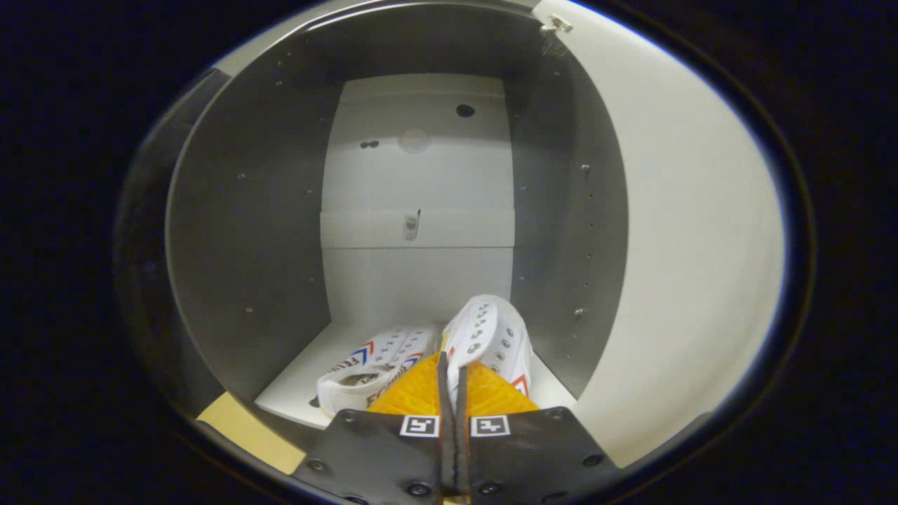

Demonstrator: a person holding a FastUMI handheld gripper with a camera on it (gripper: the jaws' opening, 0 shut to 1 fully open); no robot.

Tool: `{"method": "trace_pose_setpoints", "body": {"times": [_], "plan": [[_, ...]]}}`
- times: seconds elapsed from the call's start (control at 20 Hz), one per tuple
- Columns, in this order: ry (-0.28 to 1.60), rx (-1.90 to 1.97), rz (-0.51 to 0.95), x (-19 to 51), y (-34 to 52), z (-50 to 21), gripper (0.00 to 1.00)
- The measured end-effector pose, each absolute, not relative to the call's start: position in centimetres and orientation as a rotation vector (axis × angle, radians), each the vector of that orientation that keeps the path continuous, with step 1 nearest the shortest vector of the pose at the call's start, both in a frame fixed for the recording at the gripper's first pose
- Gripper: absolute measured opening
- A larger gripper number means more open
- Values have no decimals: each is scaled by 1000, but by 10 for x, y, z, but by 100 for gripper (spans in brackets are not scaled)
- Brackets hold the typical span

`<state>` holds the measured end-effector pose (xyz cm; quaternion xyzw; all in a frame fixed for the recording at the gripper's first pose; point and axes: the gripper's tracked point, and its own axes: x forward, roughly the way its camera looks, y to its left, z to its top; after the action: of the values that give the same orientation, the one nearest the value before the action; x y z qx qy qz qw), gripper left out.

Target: Open the shoe cabinet door, grab the shoes and put them into the shoe cabinet, then close the shoe cabinet door.

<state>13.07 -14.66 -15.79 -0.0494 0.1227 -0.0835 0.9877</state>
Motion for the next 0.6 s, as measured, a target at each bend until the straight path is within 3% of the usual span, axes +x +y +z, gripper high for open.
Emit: {"method": "trace_pose_setpoints", "body": {"times": [0.6], "plan": [[416,-157,-153,191,-147,-208,2]]}}
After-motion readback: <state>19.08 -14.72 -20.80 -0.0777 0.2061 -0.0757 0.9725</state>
